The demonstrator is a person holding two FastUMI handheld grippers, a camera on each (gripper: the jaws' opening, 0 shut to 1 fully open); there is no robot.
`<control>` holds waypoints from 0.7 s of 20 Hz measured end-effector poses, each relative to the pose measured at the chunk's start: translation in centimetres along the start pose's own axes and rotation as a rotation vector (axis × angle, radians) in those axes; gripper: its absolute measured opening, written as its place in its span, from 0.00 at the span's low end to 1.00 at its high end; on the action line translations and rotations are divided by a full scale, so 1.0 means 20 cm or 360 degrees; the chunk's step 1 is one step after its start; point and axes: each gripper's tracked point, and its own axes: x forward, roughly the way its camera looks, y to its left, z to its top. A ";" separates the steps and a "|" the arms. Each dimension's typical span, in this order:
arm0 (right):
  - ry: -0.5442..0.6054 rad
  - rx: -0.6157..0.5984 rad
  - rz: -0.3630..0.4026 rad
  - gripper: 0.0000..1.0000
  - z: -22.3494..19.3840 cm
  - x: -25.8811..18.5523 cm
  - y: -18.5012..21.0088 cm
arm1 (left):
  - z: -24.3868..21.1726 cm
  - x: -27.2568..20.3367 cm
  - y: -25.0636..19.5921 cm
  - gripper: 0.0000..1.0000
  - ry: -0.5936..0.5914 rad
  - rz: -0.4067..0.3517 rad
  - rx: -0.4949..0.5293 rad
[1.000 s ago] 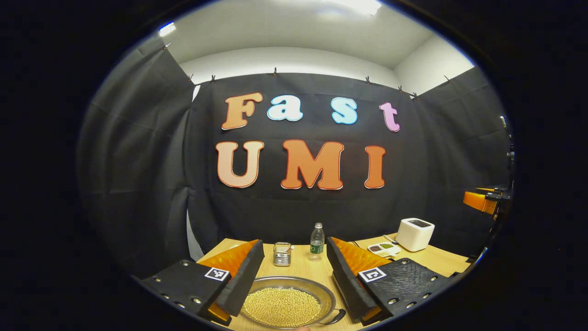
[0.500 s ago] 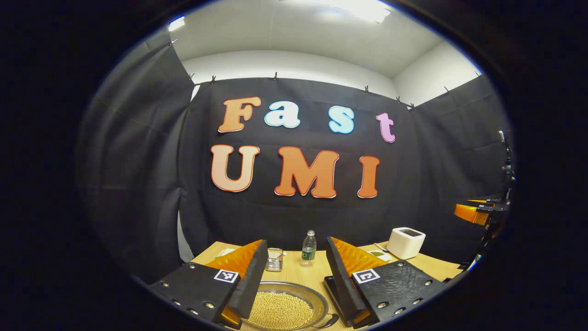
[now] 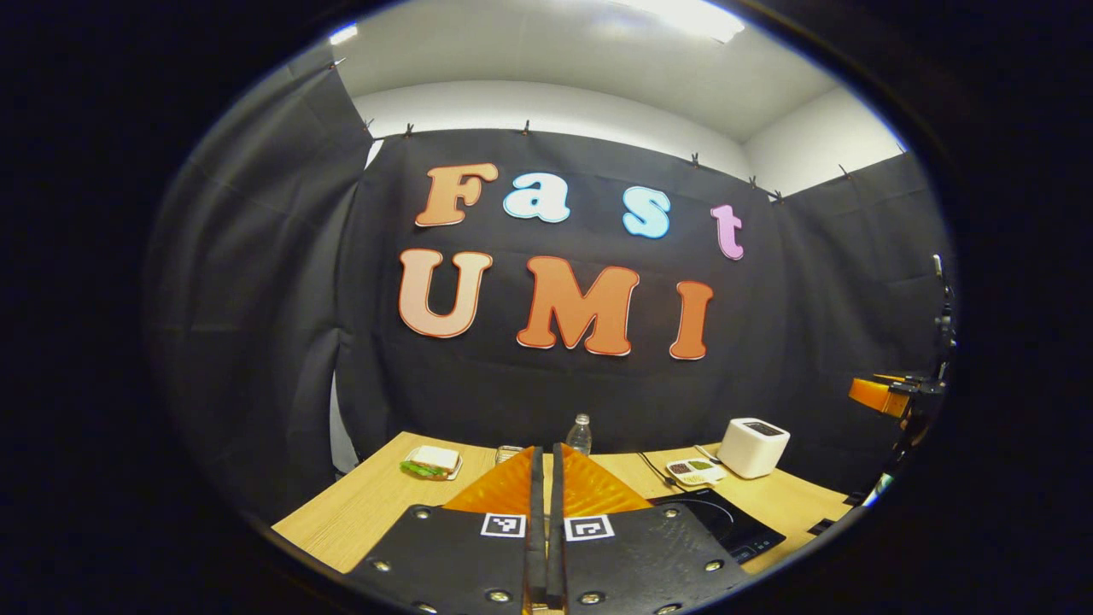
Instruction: First push the handle of the pot to place it horizontally, then grasp the pot with both hands and set it on the induction cooktop.
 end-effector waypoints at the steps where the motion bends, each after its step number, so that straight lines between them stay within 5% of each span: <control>1: 0.0002 0.0001 0.0000 0.99 0.00 0.00 0.00 | -0.02 -0.01 -0.01 0.02 0.0016 -0.0008 0.0017; 14: 0.0020 0.0004 0.0009 0.95 -0.02 0.01 0.03 | -0.46 -0.18 -0.03 0.02 0.0347 -0.0111 0.0201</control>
